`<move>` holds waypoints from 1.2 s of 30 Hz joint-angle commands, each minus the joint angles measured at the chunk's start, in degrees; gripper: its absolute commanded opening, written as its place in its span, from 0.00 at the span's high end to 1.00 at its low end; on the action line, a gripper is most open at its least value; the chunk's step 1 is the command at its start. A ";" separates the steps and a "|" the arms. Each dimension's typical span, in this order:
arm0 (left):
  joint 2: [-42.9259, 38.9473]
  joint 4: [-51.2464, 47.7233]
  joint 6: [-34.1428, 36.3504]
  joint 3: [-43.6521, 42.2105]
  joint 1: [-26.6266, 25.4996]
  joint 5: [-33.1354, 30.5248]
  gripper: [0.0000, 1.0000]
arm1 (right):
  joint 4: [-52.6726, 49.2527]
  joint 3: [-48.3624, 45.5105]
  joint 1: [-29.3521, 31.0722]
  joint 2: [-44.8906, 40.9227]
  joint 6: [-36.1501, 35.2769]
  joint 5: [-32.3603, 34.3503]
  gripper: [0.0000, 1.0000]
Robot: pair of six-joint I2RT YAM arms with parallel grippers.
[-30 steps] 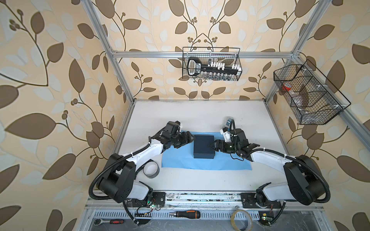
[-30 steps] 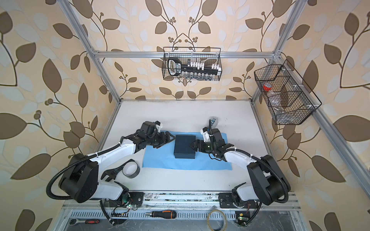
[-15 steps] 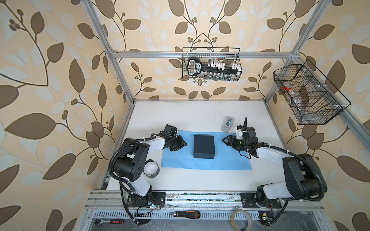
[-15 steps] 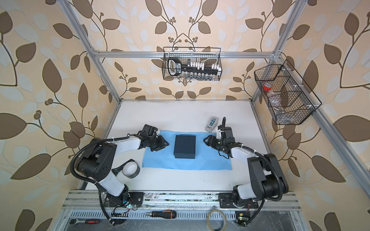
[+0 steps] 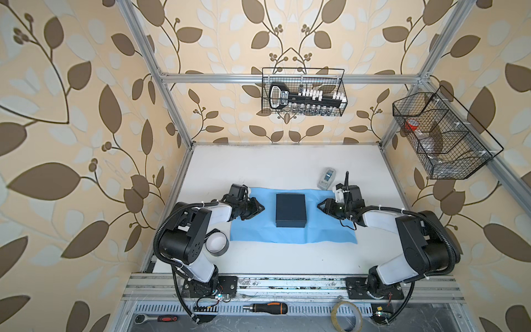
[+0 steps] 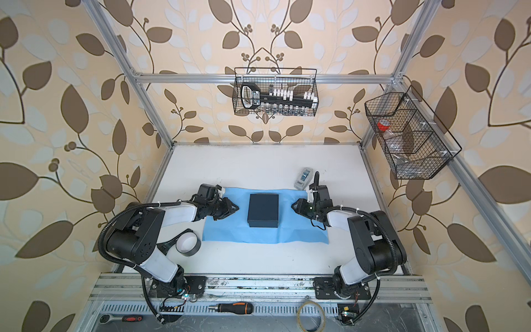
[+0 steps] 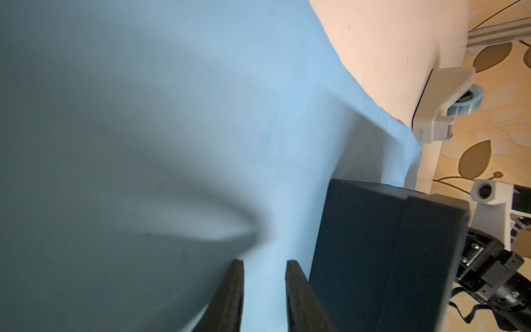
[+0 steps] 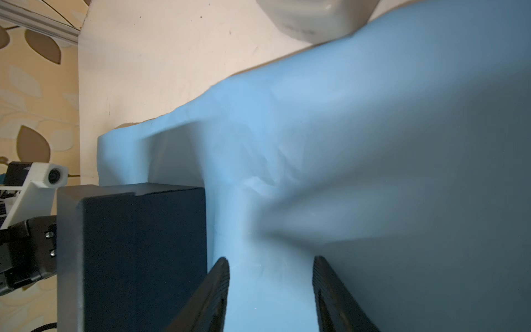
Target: Wrap the gift box in paper
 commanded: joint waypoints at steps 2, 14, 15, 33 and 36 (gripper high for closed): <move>-1.64 -7.21 2.23 -3.51 2.31 -3.36 0.71 | -3.30 -0.68 1.26 1.64 -0.32 0.91 0.50; -11.20 -10.12 -0.01 1.00 2.53 2.35 0.48 | -17.86 1.16 -0.55 -12.64 -5.49 13.37 0.19; -12.73 -10.46 -0.53 1.40 2.44 2.66 0.43 | -18.27 0.54 -1.14 -13.96 -5.21 14.04 0.17; -27.99 -14.12 -3.80 2.05 -5.11 3.39 0.27 | -41.46 -6.87 -1.79 -30.97 5.53 28.55 0.00; -27.98 -14.82 -2.95 2.46 -5.12 3.36 0.26 | -43.91 -7.24 -0.26 -31.42 8.07 27.10 0.01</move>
